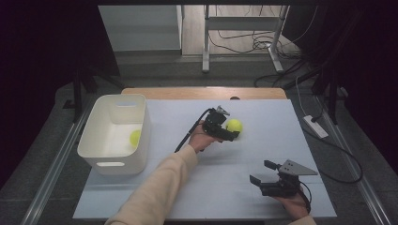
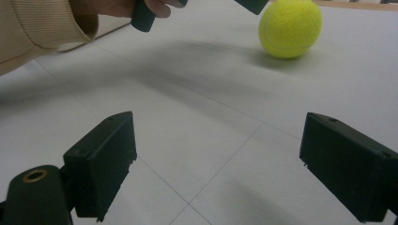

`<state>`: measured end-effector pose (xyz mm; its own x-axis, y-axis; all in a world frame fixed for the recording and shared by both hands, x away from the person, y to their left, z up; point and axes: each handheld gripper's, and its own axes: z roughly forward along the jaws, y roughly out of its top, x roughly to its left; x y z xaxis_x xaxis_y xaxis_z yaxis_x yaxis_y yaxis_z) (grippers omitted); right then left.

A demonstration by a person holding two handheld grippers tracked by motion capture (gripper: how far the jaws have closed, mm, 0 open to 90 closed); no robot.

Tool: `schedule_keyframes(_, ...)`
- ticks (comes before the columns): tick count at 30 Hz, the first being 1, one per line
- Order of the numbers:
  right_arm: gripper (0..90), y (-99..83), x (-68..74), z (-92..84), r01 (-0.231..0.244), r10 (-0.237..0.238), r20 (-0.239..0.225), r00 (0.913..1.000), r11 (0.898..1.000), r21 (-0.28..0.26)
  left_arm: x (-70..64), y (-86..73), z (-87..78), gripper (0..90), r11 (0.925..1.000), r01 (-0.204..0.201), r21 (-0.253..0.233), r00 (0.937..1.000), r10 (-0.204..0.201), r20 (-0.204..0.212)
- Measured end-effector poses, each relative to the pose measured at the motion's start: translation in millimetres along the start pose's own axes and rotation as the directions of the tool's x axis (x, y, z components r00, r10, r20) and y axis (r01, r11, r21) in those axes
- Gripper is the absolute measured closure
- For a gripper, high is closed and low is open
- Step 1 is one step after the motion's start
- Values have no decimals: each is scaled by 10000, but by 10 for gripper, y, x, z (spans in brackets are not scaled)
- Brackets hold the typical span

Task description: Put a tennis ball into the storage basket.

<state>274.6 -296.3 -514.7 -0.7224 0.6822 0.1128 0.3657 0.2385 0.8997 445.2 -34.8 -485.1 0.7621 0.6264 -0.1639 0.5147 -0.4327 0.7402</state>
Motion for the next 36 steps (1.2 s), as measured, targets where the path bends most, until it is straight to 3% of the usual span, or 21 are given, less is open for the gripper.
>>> schedule_keyframes(21,115,-6,-12,-12,-47,47,12,10000,10000,-37,61,52,234,91,9994,274,224,9994,-268,-232)
schedule_keyframes(29,115,-10,-19,-9,-82,82,-17,10000,10000,-45,52,76,307,95,9992,169,366,9993,-157,-344)
schedule_keyframes(36,115,-12,-24,-18,-98,98,-7,10000,9999,-52,69,57,408,180,9977,382,560,9986,-360,-395)
